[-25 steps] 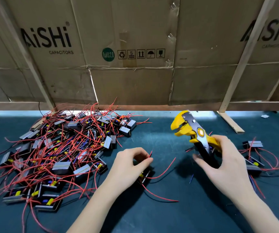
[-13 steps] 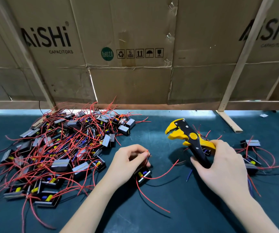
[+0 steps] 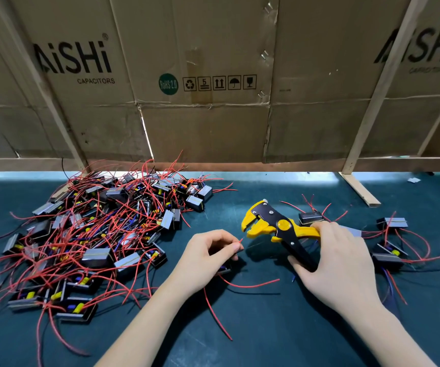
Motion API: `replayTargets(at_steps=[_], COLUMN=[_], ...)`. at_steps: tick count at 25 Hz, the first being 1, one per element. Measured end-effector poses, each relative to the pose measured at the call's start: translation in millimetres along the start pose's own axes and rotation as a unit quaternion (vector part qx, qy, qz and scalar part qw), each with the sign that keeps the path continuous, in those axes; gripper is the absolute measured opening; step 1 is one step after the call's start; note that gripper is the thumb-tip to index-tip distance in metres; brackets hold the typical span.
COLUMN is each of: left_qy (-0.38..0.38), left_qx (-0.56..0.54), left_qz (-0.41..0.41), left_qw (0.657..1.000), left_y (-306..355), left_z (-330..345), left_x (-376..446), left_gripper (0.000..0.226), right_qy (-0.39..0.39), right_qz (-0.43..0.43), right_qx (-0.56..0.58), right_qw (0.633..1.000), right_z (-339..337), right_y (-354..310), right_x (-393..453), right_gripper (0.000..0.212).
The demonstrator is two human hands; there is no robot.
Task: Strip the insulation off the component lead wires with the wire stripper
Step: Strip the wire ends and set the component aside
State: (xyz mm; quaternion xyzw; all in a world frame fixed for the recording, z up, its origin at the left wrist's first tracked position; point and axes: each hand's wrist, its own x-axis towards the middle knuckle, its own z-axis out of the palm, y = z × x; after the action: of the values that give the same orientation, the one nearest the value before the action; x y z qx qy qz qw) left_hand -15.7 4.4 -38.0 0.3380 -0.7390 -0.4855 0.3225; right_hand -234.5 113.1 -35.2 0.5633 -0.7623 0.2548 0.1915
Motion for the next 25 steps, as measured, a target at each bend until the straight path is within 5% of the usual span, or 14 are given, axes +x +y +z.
replayTargets(at_steps=[25], left_qy=[-0.013], left_qx=[0.026], left_qz=[-0.027], left_qw=[0.999], left_y=[-1.7], left_z=[-1.6], left_x=[-0.4], left_gripper=[0.016], right_qy=[0.056], right_qz=[-0.037], right_qx=[-0.046], right_qw=[0.997], right_z=[-1.8], right_y=[-1.6], right_x=[-2.7], right_gripper=[0.052])
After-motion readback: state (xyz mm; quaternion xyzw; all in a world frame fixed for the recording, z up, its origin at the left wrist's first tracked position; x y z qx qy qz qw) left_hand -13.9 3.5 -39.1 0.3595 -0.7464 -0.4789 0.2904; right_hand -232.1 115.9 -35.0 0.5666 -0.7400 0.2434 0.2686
